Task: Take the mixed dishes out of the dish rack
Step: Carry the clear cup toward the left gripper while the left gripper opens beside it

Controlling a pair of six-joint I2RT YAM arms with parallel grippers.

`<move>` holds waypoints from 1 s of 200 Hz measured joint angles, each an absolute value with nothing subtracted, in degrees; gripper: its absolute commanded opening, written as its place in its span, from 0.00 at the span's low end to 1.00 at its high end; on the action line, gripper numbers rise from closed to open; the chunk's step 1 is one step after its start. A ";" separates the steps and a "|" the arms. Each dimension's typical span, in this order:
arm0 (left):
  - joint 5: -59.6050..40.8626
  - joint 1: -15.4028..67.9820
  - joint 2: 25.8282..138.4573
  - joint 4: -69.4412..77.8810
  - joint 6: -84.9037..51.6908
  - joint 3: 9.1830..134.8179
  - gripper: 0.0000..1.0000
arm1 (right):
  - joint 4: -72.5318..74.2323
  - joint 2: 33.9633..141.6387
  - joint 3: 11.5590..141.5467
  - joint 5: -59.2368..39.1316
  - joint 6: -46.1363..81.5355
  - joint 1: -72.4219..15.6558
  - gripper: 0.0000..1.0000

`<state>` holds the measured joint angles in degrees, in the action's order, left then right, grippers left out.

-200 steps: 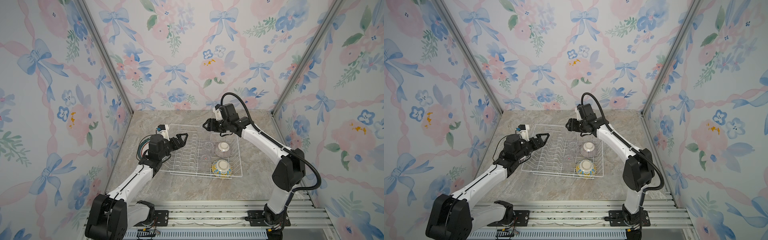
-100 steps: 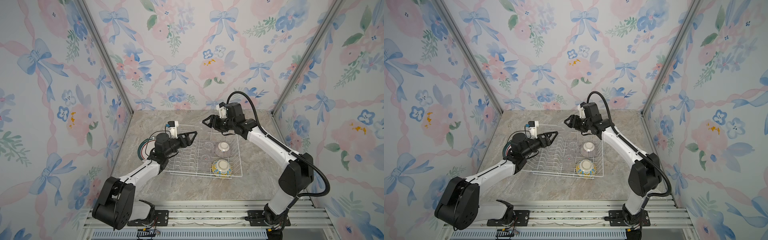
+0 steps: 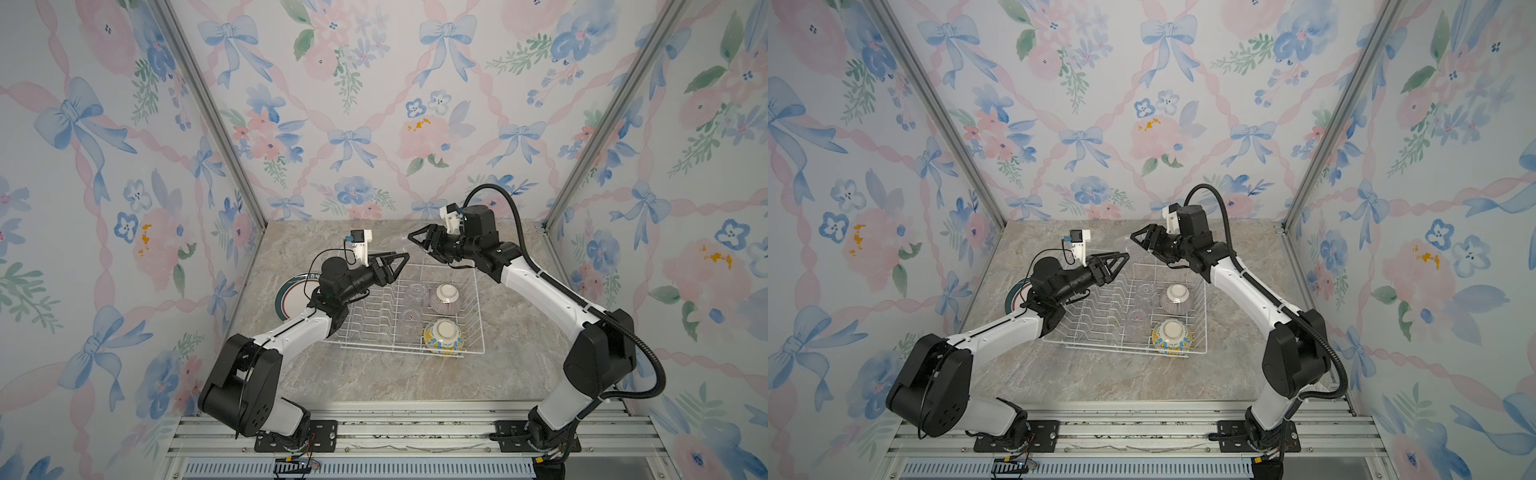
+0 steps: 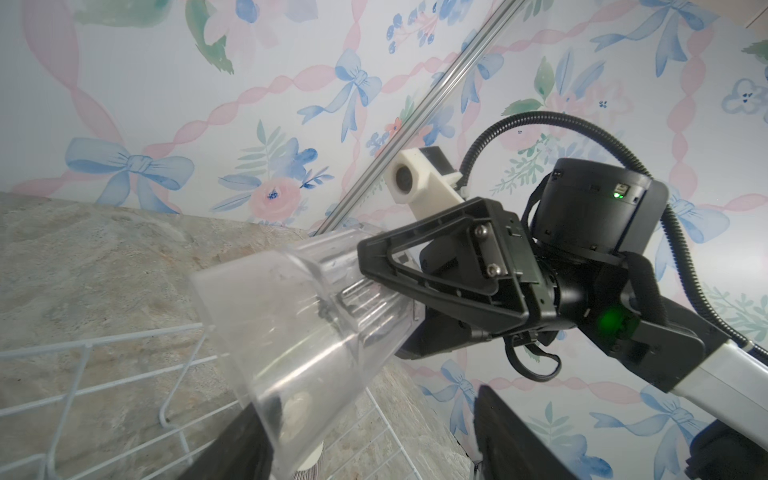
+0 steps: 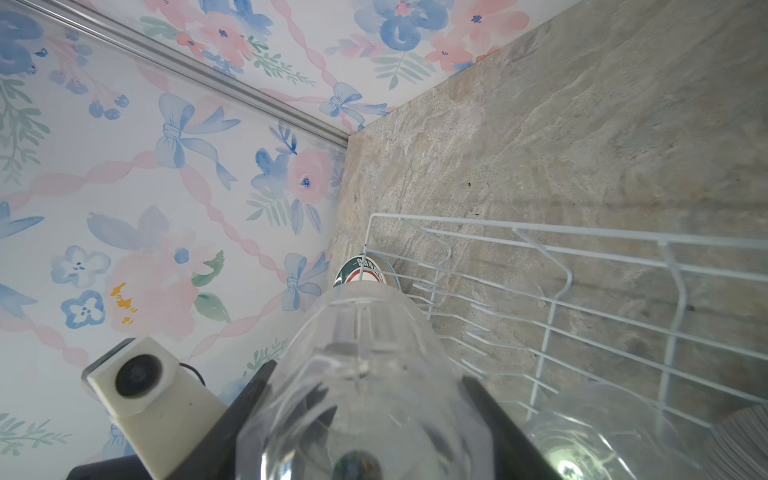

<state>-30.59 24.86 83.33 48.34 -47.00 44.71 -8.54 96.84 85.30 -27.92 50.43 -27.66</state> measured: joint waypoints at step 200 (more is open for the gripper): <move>-35.90 26.26 89.49 55.24 -48.80 49.23 0.02 | -0.80 93.95 80.53 -33.43 57.52 -26.89 0.52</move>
<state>-35.90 26.26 89.49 55.24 -48.80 49.23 -0.80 93.95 80.53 -33.43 57.52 -26.89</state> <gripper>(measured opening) 0.103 0.681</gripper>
